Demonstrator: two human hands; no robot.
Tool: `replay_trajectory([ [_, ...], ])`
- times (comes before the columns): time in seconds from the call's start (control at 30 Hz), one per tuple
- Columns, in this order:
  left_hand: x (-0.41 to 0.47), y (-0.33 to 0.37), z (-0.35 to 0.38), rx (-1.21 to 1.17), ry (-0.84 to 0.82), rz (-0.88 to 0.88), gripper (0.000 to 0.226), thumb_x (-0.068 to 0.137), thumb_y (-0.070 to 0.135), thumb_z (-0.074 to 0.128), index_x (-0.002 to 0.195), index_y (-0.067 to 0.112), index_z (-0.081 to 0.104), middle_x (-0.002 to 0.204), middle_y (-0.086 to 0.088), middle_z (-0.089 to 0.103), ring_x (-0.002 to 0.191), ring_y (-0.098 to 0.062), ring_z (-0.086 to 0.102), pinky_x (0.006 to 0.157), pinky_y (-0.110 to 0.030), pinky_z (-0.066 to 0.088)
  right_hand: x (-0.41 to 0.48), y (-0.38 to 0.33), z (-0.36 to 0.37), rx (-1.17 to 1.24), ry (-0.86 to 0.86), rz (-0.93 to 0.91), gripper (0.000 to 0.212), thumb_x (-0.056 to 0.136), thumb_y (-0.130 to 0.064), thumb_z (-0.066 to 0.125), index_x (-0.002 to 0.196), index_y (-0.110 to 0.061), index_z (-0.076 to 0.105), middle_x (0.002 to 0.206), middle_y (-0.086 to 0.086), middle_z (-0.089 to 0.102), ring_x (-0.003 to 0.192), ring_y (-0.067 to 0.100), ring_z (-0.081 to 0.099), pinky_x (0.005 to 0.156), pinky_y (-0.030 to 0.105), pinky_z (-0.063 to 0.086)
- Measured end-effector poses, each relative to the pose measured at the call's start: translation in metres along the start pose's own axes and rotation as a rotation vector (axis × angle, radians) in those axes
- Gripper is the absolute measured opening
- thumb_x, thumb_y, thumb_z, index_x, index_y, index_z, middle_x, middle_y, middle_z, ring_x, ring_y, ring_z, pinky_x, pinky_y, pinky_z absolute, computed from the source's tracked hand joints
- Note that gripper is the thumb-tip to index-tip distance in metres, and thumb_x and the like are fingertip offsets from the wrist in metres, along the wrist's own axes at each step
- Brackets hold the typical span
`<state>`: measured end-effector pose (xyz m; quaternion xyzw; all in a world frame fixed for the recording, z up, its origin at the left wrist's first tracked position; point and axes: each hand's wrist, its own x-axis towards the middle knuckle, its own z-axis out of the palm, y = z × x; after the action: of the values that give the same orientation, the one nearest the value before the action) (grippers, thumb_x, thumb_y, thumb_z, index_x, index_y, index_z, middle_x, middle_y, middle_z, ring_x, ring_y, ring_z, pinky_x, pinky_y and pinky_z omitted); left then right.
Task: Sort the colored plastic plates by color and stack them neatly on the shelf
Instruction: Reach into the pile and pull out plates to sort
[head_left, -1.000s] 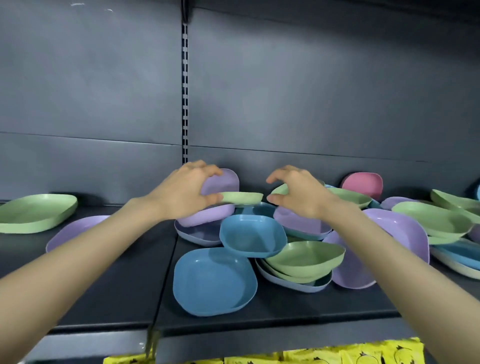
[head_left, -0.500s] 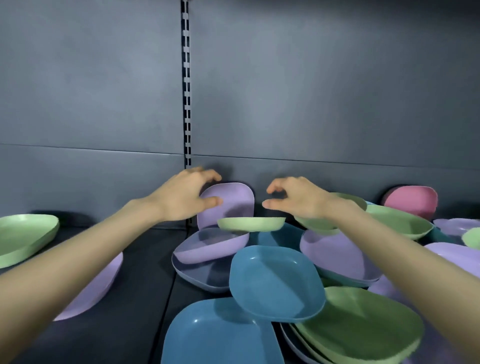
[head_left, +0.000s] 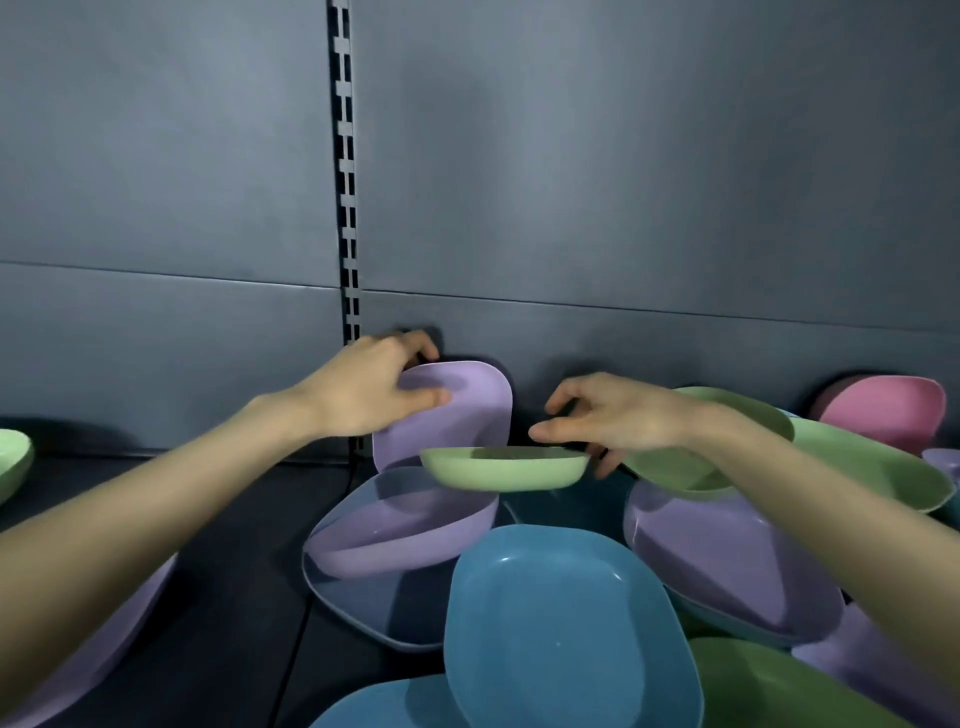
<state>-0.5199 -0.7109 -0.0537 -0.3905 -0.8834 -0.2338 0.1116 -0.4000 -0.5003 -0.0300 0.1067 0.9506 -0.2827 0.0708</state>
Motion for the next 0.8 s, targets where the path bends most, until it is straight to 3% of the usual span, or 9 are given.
replay_trajectory([
  [0.1,0.0,-0.002,0.005,-0.011,-0.015,-0.003,0.031,0.083,0.04,0.064,0.105,0.019,0.056,0.091,-0.001,0.065,0.074,-0.022,0.059,0.075,-0.035,0.05,0.0,0.004,0.004,0.051,-0.028,0.029,0.045,0.083,-0.043,0.066,0.117,-0.016,0.051,0.108,0.009,0.062,0.08,0.029,0.071,0.075,0.036,0.059],
  [0.4,0.002,-0.008,0.009,-0.03,-0.004,-0.006,0.021,0.082,0.035,0.067,0.092,0.018,0.058,0.08,-0.003,0.063,0.076,-0.027,0.054,0.069,-0.032,0.044,0.006,0.004,0.016,0.324,0.009,0.047,0.051,0.08,-0.016,0.072,0.124,-0.01,0.046,0.101,0.013,0.064,0.085,0.029,0.07,0.073,0.035,0.06],
  [0.53,0.004,-0.009,0.01,-0.024,0.051,-0.012,0.011,0.085,0.029,0.064,0.089,0.021,0.06,0.065,0.007,0.053,0.071,-0.025,0.046,0.065,-0.028,0.035,0.004,0.004,0.014,0.387,0.076,0.037,0.048,0.08,-0.004,0.071,0.122,-0.007,0.049,0.095,0.012,0.058,0.069,0.023,0.067,0.065,0.028,0.06],
  [0.7,0.004,-0.007,0.002,0.005,0.226,-0.029,0.013,0.088,0.027,0.061,0.093,0.015,0.063,0.075,-0.007,0.059,0.074,-0.031,0.047,0.07,-0.035,0.044,-0.007,0.005,0.006,0.499,0.242,-0.004,0.047,0.076,0.001,0.074,0.117,-0.004,0.053,0.084,0.008,0.052,0.055,0.013,0.058,0.045,0.014,0.048],
  [0.8,0.002,-0.001,-0.004,-0.013,0.313,-0.014,0.012,0.088,0.026,0.06,0.089,0.014,0.062,0.08,-0.012,0.065,0.075,-0.034,0.051,0.069,-0.036,0.043,-0.009,0.006,0.004,0.513,0.36,-0.031,0.04,0.073,0.001,0.075,0.11,-0.003,0.059,0.078,0.007,0.056,0.058,0.012,0.056,0.043,0.01,0.043],
])
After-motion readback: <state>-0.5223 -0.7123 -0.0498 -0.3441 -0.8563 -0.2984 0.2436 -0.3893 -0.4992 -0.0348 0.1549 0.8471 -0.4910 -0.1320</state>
